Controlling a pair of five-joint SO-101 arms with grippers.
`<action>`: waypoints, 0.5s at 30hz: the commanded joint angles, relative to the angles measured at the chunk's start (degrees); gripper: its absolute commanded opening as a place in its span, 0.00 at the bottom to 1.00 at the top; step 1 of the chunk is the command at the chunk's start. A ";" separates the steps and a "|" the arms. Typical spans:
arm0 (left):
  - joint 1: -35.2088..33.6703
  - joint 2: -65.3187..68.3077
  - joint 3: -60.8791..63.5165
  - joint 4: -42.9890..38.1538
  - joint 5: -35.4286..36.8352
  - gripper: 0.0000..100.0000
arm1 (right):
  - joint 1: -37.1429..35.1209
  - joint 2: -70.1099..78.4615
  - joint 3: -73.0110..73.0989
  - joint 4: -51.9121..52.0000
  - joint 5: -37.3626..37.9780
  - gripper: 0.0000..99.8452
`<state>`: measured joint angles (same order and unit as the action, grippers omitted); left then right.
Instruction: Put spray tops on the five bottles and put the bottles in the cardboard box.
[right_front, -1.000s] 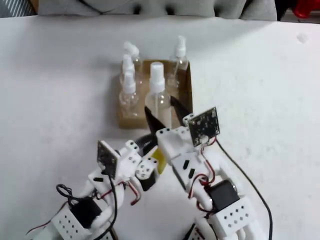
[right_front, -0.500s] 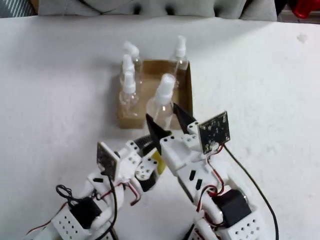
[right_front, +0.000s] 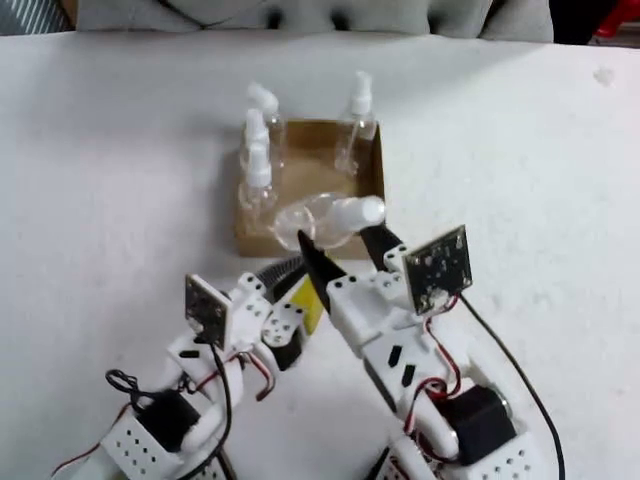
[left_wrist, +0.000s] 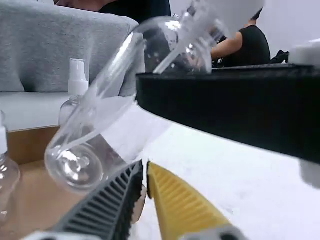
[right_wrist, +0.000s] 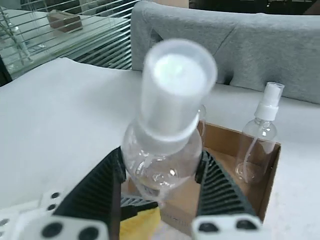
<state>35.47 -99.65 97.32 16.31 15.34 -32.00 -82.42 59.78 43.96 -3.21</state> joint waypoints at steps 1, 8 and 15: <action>-1.80 -0.84 -0.53 3.16 -2.64 0.02 | 4.35 2.24 1.58 -8.75 1.41 0.02; -6.02 -0.84 -4.04 13.80 -13.01 0.02 | 9.54 10.33 2.99 -18.07 1.05 0.02; -16.04 -0.92 -11.08 29.63 -17.85 0.02 | 10.07 20.53 2.90 -24.31 1.49 0.02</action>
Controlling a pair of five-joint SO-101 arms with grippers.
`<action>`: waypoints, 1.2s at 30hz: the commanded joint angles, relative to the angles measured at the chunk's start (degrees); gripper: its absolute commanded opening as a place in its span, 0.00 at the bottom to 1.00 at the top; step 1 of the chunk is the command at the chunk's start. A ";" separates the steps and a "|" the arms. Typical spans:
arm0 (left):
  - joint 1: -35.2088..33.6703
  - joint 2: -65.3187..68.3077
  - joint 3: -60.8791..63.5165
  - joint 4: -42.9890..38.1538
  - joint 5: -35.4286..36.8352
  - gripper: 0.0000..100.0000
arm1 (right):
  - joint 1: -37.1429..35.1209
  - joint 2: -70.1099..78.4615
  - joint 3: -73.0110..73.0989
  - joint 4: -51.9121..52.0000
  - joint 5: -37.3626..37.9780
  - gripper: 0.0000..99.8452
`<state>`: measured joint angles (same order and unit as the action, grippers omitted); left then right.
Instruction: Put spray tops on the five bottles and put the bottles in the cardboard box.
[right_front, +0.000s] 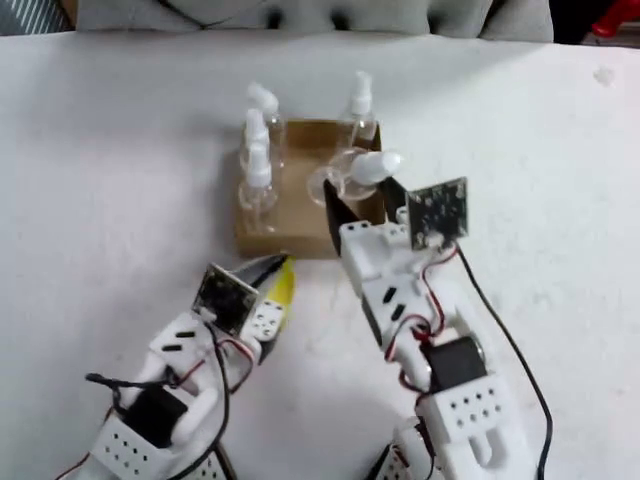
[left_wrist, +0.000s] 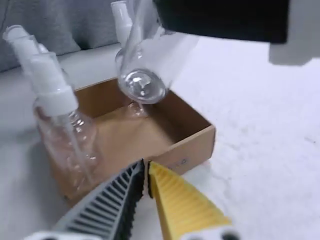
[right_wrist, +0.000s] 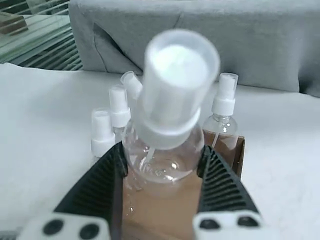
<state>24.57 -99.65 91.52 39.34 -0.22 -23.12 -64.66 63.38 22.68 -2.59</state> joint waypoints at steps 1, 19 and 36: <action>-7.60 -0.92 -5.63 9.23 -2.90 0.02 | 1.89 3.82 -0.79 -3.65 0.88 0.02; -29.76 -0.57 5.80 0.97 -5.36 0.02 | 5.76 25.01 -9.49 -6.81 2.46 0.02; -29.76 -0.84 5.71 2.90 -5.36 0.02 | 6.37 36.00 -11.96 -13.76 7.47 0.02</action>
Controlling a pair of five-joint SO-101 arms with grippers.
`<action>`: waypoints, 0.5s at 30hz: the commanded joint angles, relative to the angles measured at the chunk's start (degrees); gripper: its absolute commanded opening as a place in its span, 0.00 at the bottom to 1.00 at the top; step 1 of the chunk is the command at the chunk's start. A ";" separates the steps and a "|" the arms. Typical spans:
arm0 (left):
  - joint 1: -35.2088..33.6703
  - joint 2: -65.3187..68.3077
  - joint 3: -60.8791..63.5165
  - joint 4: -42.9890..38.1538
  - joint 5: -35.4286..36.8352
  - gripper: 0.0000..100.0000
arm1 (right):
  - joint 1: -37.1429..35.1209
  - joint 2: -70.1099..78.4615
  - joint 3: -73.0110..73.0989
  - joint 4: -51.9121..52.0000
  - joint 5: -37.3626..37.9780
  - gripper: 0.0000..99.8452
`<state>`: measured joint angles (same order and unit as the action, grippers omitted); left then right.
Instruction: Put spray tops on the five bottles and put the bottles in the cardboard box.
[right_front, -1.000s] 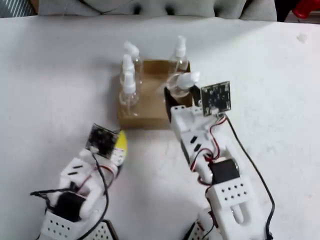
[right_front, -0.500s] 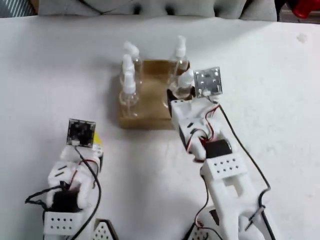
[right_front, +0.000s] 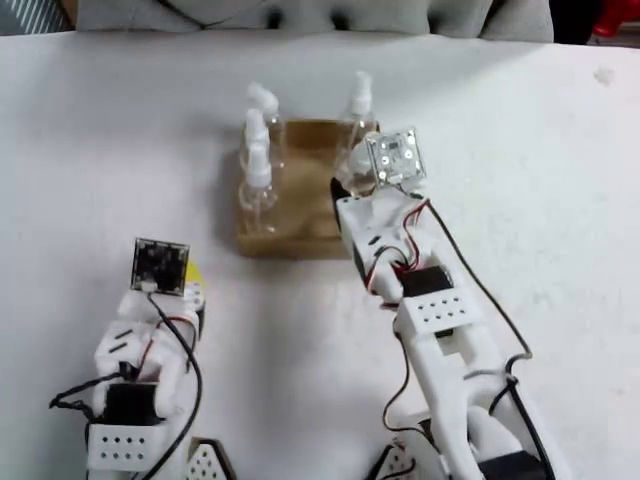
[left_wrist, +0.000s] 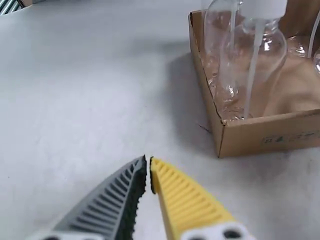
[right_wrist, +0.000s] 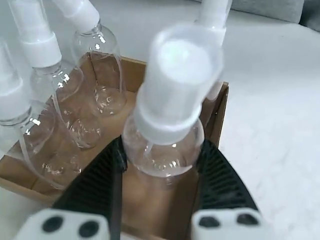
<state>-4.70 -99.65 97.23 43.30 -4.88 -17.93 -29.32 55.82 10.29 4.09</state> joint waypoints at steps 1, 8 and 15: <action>-0.48 -0.84 0.00 -1.05 -0.70 0.02 | 1.54 1.63 -4.92 -1.36 0.79 0.02; -0.48 -0.75 0.00 -1.05 -0.70 0.02 | 2.68 8.75 -9.14 -1.36 0.79 0.02; -0.48 -0.66 0.00 -1.05 -0.70 0.02 | 2.59 12.88 -11.16 -1.36 0.79 0.02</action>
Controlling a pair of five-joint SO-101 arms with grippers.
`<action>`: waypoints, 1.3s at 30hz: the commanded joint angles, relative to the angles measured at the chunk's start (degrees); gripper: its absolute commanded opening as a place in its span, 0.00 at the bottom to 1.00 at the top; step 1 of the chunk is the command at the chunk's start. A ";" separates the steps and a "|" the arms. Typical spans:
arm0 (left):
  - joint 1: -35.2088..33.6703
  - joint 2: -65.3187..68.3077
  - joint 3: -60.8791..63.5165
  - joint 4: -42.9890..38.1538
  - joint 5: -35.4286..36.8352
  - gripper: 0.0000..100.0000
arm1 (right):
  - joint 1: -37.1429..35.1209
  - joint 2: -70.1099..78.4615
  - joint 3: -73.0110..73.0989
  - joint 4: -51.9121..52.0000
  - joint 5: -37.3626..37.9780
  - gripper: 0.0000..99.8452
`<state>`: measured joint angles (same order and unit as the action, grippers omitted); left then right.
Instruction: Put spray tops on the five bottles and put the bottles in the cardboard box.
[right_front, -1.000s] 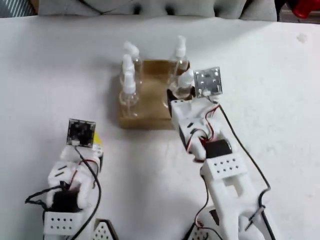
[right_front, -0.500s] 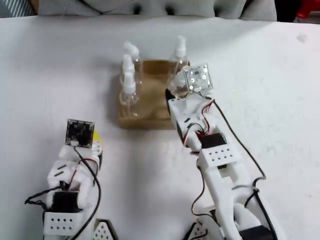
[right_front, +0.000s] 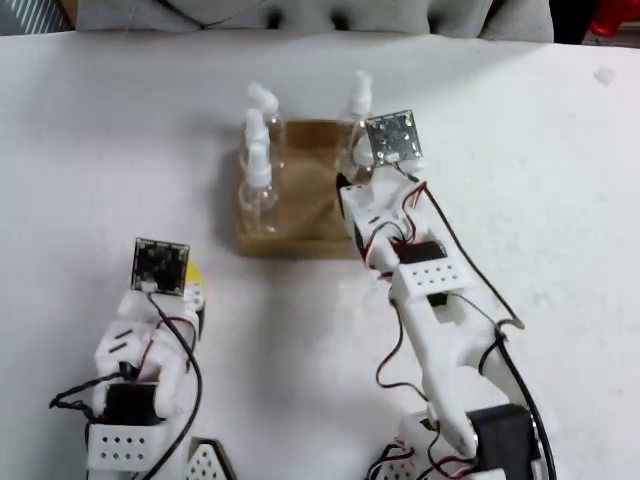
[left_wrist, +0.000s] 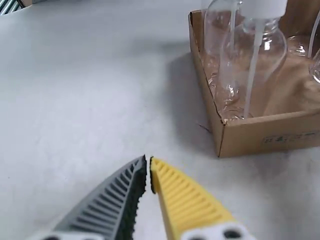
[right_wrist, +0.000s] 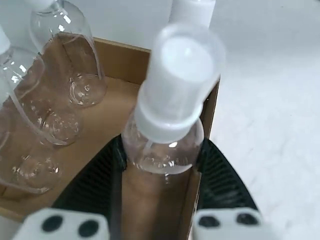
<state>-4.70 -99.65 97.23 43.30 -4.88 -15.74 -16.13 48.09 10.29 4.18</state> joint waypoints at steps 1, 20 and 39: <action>-0.48 -0.66 0.00 -1.05 -0.70 0.02 | 0.40 -0.04 -3.43 -1.36 0.70 0.02; -0.57 -0.57 0.00 -0.97 -0.70 0.02 | 0.31 4.26 -3.78 -1.36 0.79 0.02; -0.57 -0.57 0.00 -0.97 -0.70 0.02 | -0.04 4.26 -3.78 -1.36 0.79 0.08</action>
<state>-4.70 -99.65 97.23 43.30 -4.88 -15.74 -11.74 46.77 9.67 4.26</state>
